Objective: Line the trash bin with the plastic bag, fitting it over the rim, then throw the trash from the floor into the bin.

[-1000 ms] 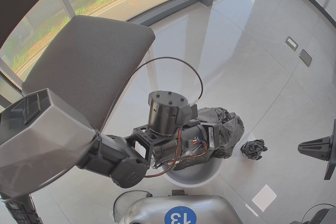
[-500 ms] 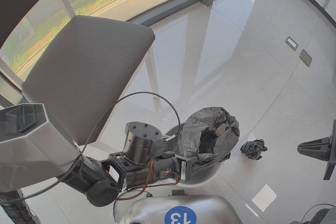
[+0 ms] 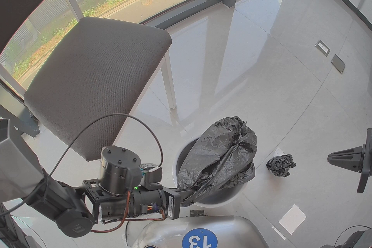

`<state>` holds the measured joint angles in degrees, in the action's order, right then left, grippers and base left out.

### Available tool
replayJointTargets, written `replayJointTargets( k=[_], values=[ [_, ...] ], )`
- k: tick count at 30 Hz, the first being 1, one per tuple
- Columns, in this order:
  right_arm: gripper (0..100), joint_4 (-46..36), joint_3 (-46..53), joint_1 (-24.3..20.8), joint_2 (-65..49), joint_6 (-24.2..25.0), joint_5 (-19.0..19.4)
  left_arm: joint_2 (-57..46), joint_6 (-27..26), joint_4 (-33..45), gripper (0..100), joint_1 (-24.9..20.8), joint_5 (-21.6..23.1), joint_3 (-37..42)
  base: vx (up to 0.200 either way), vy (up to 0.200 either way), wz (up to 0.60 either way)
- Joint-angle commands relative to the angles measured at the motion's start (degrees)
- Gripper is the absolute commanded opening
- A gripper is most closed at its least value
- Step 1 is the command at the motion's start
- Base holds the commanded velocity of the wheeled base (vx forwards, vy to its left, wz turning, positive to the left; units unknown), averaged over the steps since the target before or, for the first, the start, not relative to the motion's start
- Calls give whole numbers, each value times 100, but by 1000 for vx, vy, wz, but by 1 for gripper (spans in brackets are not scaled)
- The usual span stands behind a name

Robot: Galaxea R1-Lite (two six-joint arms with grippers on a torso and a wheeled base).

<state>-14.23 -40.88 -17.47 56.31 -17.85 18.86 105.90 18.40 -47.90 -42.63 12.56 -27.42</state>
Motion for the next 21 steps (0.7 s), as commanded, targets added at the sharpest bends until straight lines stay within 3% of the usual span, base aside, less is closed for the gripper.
replayJointTargets(
  k=[1, 11, 21],
  values=[
    [0, -1, -298, 33, 407, 220, 4, -386, -20, 0, 0, 9, 10, 342, 0, 0, 0],
    [0, -71, -1335, 33, 1778, 879, 4, -412, -20, -44, 0, -70, 133, 281, 0, 0, 0],
    [0, -98, -1889, 33, 3035, 633, 13, -693, -11, -36, 0, -35, 133, 333, 0, 0, 0]
  ],
)
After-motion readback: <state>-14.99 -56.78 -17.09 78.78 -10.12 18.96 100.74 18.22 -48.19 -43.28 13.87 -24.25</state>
